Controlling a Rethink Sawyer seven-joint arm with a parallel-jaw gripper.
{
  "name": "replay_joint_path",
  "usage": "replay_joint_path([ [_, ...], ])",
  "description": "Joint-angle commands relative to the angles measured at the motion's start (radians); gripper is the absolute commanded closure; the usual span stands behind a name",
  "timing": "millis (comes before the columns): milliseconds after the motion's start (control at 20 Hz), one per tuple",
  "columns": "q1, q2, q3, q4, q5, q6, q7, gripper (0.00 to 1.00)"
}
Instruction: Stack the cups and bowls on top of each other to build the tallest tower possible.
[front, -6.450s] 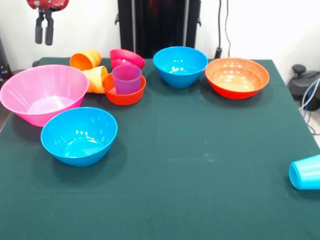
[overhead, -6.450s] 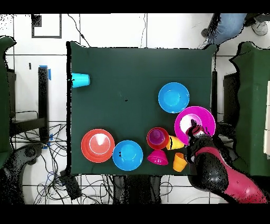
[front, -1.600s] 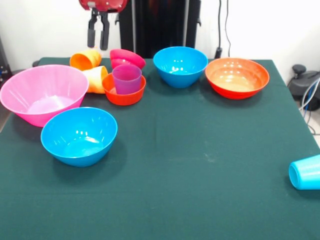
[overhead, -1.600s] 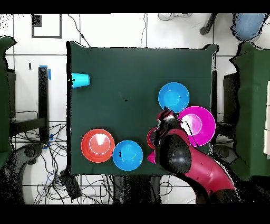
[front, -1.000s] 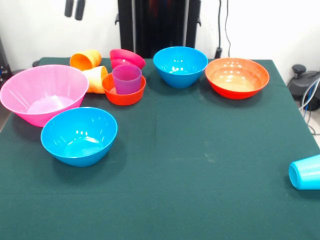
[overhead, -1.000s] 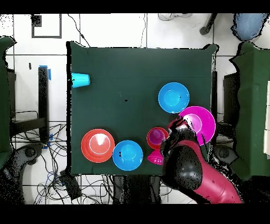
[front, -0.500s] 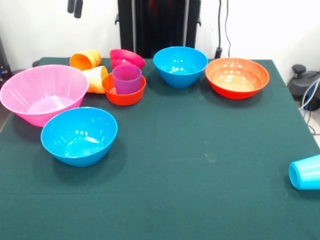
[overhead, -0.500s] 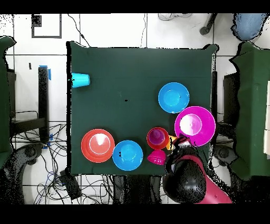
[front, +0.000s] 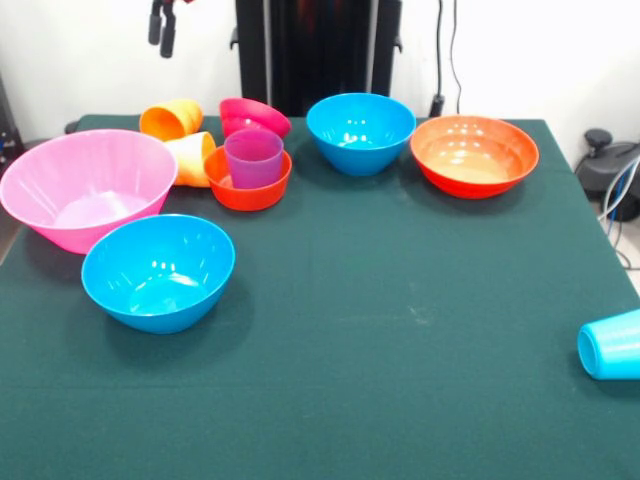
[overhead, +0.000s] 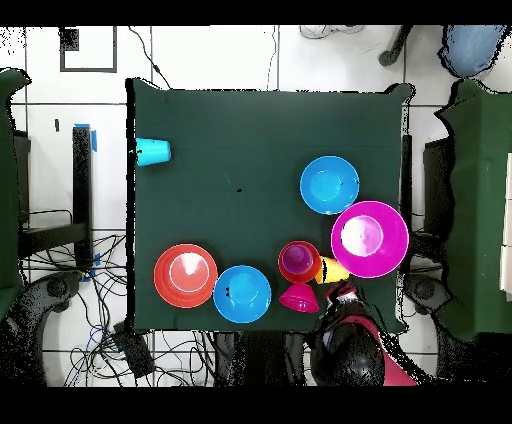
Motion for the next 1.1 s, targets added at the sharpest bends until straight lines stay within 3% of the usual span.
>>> replay_joint_path([
  [50, 0.022, 0.182, 0.004, 0.071, -0.097, -0.150, 0.147, 0.00],
  [250, 0.024, 0.220, -0.021, 0.083, -0.129, -0.200, 0.145, 0.00],
  [400, -0.005, 0.277, -0.002, 0.091, -0.209, -0.276, 0.142, 0.00],
  [650, 0.004, 0.345, -0.036, 0.124, -0.260, -0.377, 0.184, 0.00],
  [1100, 0.005, 0.688, -0.158, 0.069, -0.362, -0.746, 0.249, 0.00],
])
